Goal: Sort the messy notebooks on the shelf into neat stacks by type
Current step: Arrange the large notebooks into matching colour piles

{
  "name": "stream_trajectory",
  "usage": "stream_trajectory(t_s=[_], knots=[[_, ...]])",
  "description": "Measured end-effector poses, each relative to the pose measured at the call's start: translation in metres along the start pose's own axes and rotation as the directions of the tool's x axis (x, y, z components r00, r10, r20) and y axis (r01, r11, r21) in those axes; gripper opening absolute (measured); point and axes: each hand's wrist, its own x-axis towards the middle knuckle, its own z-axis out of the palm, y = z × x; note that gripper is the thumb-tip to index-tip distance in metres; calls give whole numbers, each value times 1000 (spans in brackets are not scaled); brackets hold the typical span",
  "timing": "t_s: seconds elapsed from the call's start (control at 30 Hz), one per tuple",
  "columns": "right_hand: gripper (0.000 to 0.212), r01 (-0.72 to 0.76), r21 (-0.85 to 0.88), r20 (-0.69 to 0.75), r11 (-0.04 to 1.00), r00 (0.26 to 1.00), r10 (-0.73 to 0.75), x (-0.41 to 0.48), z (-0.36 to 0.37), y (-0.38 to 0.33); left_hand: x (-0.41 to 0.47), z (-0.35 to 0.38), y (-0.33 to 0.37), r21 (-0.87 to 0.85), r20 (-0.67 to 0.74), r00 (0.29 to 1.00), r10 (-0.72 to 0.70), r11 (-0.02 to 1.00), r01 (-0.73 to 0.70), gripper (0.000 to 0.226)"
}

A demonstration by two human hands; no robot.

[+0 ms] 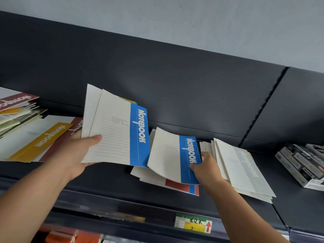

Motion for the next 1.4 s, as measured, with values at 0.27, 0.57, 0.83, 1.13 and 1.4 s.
stream_trajectory(t_s=[0.27,0.57,0.83,1.13,1.4], knots=[[42,-6,-129,-2,992,1000,5,1,4,1,11,-9,4,-8,24,1000,6,1000,-6,29],[24,68,-364,45,929,997,-56,-10,10,-11,15,7,4,-40,134,991,-19,999,25,24],[30,-104,390,202,915,979,25,-19,5,-48,9,46,-11,17,267,961,-66,998,64,23],[13,-38,252,18,967,999,35,-7,-13,-16,15,48,-3,57,133,991,-15,998,8,15],[11,-23,-118,-91,993,996,12,4,-12,2,14,34,5,118,76,991,109,986,-118,20]])
